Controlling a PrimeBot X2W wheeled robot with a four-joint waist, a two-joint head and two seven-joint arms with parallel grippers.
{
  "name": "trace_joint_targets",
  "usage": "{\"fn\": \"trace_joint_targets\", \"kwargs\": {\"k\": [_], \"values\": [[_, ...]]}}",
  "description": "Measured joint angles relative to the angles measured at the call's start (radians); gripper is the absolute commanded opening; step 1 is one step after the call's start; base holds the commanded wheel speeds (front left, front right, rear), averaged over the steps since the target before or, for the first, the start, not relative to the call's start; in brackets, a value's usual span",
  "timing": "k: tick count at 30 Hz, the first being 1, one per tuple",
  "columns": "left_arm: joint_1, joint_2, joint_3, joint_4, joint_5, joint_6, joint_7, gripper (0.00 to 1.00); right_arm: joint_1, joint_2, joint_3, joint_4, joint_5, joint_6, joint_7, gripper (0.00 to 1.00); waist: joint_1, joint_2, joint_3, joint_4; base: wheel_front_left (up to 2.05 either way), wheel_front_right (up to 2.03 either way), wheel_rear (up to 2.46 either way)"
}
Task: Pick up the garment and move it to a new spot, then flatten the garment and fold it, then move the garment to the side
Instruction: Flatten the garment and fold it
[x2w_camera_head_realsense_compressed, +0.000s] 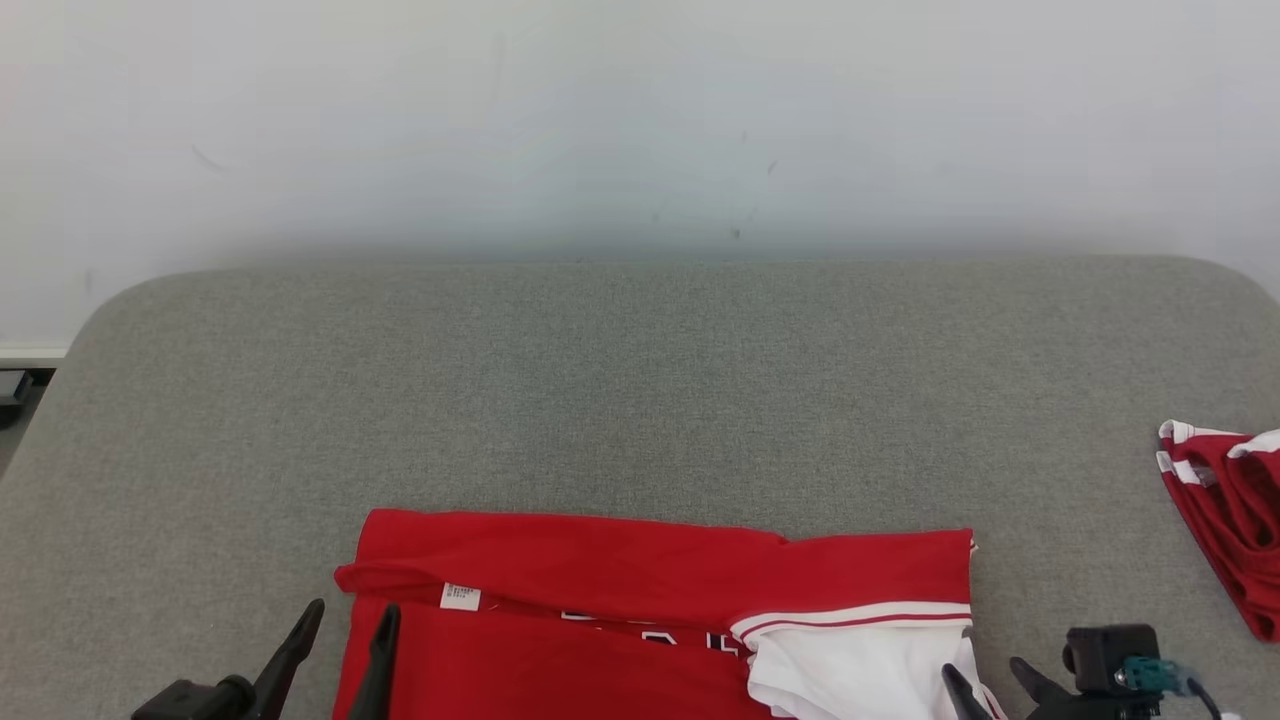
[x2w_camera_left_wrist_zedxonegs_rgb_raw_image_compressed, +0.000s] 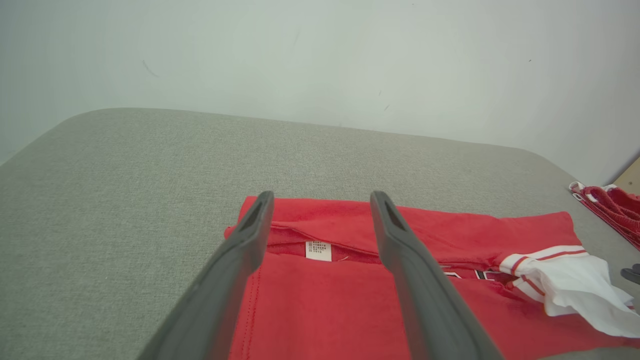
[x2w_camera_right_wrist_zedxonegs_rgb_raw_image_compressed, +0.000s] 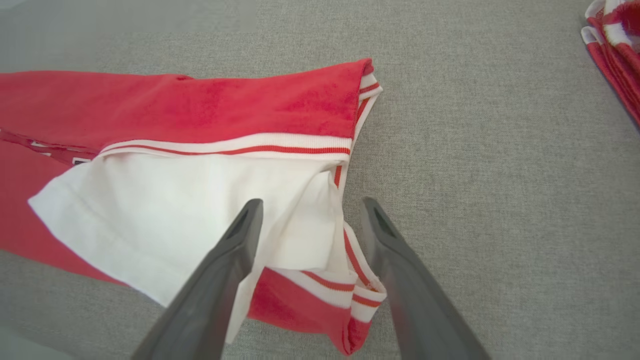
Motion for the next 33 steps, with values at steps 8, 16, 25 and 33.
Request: {"fn": "trace_joint_targets", "kwargs": {"k": [8, 16, 25, 33], "values": [[0.001, 0.000, -0.013, -0.001, 0.000, -0.001, 0.008, 1.00, -0.017, -0.002, -0.062, -0.025, -0.001, -0.005, 0.135, 1.00, 0.0000, 0.0000, -0.005, 0.004, 0.00, 0.00, 0.00], [0.002, 0.000, -0.018, -0.008, 0.000, -0.004, 0.016, 1.00, -0.049, 0.028, -0.121, 0.003, -0.011, -0.005, 0.232, 1.00, 0.0000, 0.0000, 0.009, 0.018, 0.00, 0.00, 0.00], [-0.003, 0.002, -0.012, -0.006, -0.002, -0.006, 0.021, 1.00, -0.086, 0.077, -0.133, 0.011, -0.038, -0.005, 0.305, 1.00, 0.0001, 0.0000, 0.038, 0.044, 0.00, 0.00, 0.00], [-0.007, 0.006, -0.008, -0.003, -0.003, -0.008, 0.021, 1.00, -0.097, 0.095, -0.146, 0.043, -0.064, -0.005, 0.364, 1.00, 0.0001, 0.0001, 0.055, 0.050, 0.00, 0.00, 0.00]]}}
